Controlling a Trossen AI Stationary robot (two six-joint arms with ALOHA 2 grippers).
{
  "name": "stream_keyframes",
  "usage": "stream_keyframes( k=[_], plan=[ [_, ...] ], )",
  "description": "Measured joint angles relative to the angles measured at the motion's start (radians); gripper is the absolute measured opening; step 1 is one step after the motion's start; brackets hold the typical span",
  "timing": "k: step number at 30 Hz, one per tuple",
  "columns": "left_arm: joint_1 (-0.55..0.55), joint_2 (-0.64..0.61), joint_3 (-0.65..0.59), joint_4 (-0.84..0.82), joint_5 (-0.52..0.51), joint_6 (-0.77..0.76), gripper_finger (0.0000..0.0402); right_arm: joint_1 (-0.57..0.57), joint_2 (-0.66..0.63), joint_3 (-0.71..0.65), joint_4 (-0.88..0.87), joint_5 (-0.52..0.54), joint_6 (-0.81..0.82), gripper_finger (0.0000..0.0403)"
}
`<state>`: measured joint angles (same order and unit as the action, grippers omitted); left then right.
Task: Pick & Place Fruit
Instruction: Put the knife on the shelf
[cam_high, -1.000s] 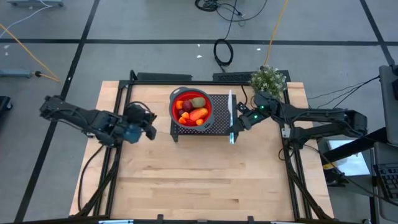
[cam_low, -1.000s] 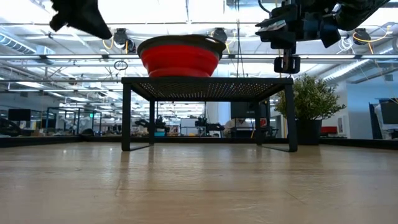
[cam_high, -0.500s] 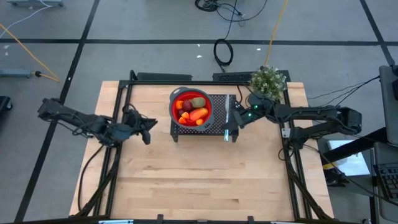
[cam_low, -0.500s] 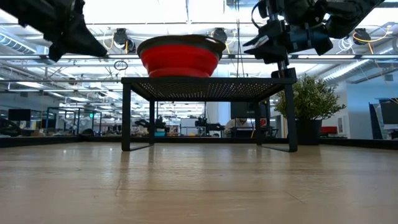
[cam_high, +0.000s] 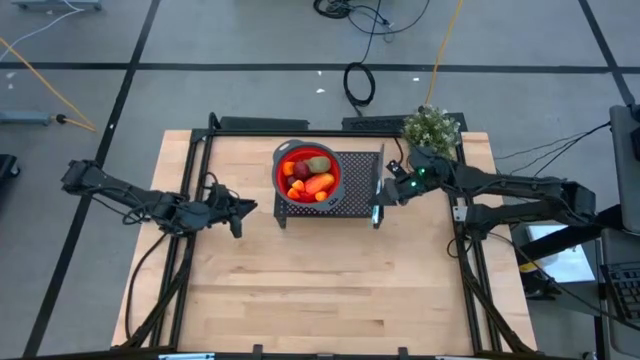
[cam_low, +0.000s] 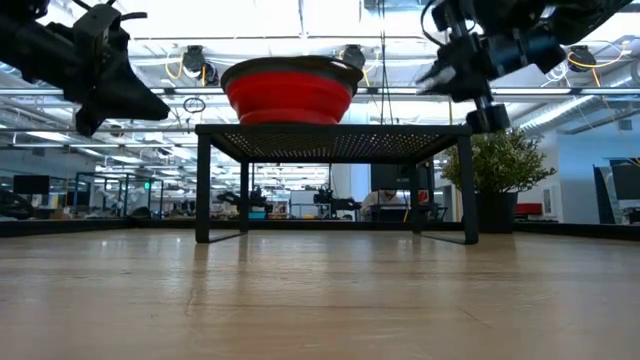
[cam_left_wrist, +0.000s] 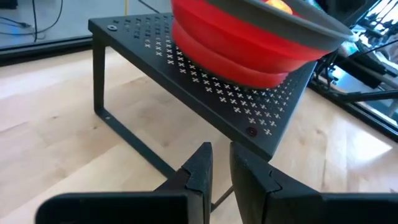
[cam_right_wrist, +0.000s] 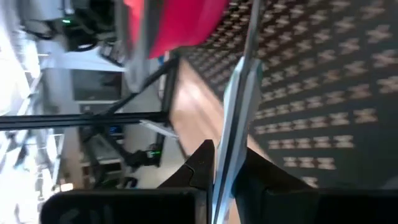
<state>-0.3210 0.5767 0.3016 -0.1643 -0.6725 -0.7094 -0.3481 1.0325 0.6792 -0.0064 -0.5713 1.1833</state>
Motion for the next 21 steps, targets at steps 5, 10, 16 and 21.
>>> stream_keyframes(
  k=[5, 10, 16, 21],
  plan=[
    [0.003, 0.0, -0.007, 0.018, 0.001, 0.001, 0.0051, 0.0, 0.009, 0.0, -0.017, 0.027, -0.065, 0.0026],
    [0.019, 0.0, -0.007, 0.021, 0.011, 0.004, 0.0051, -0.021, 0.036, 0.0, -0.02, 0.035, -0.1, 0.0028],
    [0.039, 0.001, -0.008, 0.044, 0.061, 0.01, 0.0051, -0.041, 0.074, 0.0, -0.022, -0.032, -0.122, 0.0027],
    [0.052, 0.001, -0.008, 0.043, 0.072, 0.008, 0.0051, -0.05, 0.086, 0.0, -0.022, -0.033, -0.13, 0.0029]
  ],
)
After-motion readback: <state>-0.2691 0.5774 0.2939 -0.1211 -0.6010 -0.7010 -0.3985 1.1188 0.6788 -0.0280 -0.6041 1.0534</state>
